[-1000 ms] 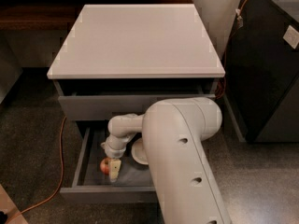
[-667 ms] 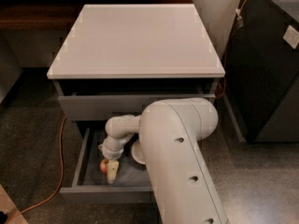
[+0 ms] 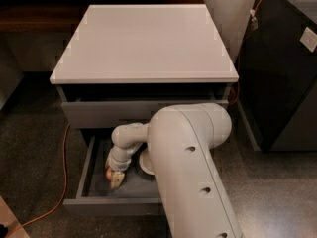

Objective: Pick apple from middle drawer and place on counter

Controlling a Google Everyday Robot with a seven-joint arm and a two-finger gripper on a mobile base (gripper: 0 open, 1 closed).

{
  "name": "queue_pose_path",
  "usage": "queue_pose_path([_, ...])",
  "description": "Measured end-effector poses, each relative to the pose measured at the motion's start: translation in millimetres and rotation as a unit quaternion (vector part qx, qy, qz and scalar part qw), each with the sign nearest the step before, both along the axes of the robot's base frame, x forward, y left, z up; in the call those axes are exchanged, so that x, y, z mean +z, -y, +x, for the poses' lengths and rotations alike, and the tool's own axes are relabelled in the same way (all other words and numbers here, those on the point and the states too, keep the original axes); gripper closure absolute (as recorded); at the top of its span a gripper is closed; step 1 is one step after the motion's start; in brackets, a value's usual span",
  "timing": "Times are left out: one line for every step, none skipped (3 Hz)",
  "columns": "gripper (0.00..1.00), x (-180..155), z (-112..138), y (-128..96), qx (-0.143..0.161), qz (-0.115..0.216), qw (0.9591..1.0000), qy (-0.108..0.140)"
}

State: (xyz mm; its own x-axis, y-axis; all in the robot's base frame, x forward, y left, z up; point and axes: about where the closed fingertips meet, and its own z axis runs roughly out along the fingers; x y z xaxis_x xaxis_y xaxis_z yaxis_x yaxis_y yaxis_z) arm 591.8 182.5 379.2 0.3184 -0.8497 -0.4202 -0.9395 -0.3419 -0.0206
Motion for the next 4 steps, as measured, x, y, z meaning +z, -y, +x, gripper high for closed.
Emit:
queue_pose_path([0.79,18.9,-4.4,0.8,-0.011,0.006,0.9999,0.012])
queue_pose_path([1.0,63.2,-24.3,-6.6,-0.007,0.025,0.9994,0.021])
queue_pose_path([1.0,101.0,-42.8,-15.9,-0.002,0.049,0.9986,0.022])
queue_pose_path([1.0,142.2,-58.7,-24.9,0.014,0.072,0.9971,0.023])
